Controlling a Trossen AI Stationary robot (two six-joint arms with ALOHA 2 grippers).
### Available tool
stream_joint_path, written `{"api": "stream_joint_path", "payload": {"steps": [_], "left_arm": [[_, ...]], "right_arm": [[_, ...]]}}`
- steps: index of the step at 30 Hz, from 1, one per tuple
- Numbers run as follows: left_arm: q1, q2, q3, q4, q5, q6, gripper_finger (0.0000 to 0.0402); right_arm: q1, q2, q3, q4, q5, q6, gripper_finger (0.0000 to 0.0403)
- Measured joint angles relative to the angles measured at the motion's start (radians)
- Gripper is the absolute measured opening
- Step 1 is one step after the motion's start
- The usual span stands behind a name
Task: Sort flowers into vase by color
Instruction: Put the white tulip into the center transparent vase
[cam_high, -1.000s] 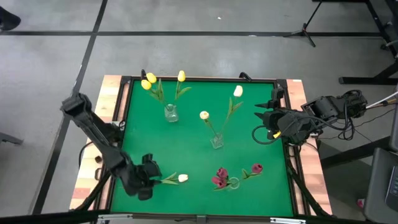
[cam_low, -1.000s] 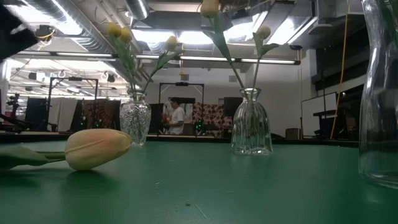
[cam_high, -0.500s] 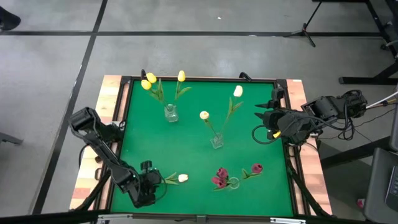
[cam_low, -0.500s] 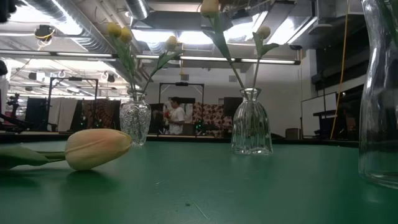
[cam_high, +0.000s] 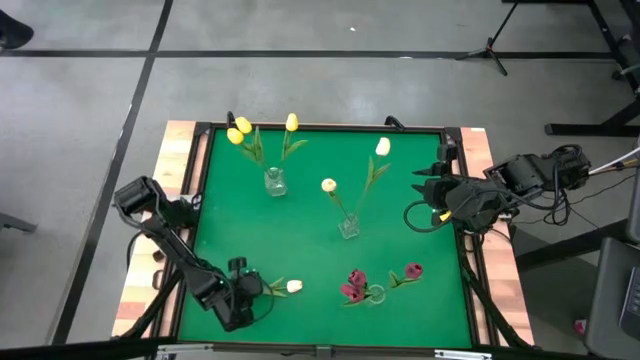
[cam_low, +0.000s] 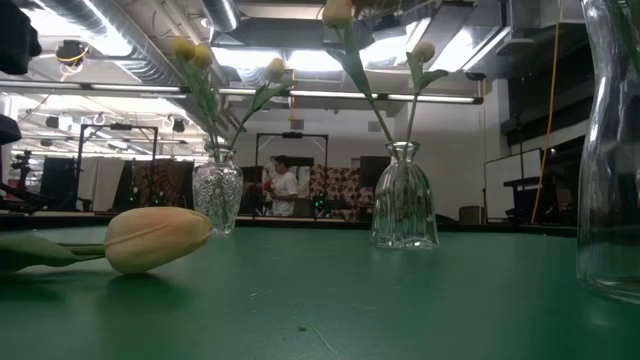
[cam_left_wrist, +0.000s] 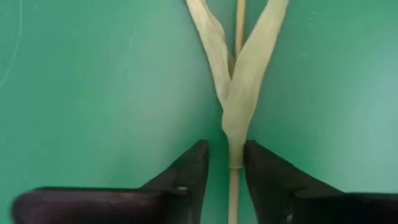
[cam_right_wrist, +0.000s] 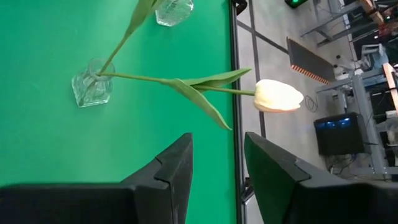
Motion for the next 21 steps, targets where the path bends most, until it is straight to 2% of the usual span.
{"api": "stream_joint_path", "payload": {"steps": [7,13,21], "left_arm": [[0.020,0.000,-0.001,-0.006,-0.011,0.002,0.0011],[0.027,0.000,0.002,-0.005,-0.043,0.002,0.0006],[0.057,0.005,0.140,-0.103,-0.273,0.169,0.0003]], "right_arm": [[0.000,0.000,0.000,0.001,0.000,0.126,0.0145],[0.000,-0.007,0.000,0.011,0.009,0.180,0.0145],[0.001,-0.097,0.000,0.137,0.011,0.188,0.0145]]}}
